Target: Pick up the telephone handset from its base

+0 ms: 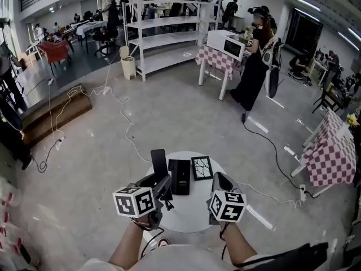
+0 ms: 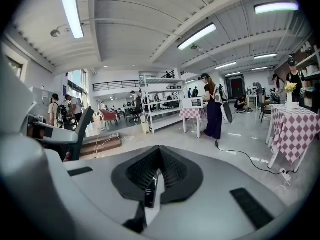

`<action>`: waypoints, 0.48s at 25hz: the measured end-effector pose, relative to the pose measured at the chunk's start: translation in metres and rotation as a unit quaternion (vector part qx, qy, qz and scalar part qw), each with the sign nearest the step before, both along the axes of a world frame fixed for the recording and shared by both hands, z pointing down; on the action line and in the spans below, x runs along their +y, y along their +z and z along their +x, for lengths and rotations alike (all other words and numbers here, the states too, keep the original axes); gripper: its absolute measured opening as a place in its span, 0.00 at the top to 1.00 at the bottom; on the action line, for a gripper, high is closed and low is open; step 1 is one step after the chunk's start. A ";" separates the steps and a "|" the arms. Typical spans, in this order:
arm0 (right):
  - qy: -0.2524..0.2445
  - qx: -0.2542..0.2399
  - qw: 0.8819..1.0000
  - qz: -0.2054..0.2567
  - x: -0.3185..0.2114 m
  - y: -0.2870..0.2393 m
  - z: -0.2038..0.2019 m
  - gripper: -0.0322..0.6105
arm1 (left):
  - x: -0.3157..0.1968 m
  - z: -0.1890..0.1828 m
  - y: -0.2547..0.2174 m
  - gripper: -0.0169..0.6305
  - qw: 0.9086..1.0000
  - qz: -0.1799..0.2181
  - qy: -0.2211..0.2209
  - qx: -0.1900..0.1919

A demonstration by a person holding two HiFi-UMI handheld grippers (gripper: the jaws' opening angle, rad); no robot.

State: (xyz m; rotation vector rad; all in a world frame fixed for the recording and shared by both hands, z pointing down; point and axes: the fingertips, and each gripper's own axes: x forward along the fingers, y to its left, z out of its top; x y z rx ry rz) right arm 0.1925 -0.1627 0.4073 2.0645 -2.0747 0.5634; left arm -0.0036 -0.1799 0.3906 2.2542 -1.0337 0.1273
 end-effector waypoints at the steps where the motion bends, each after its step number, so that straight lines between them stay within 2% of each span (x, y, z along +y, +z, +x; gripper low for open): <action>1: 0.000 -0.001 1.000 -0.002 0.002 0.000 0.003 0.92 | 0.003 0.002 -0.001 0.66 1.000 0.000 -0.002 0.000; 7: -0.014 -0.003 1.000 -0.016 0.008 0.009 0.008 0.91 | 0.006 0.004 -0.011 0.66 1.000 0.014 -0.016 -0.005; 12: -0.019 -0.010 1.000 -0.004 0.014 0.007 0.010 0.91 | 0.012 0.006 -0.006 0.66 1.000 0.009 -0.023 -0.007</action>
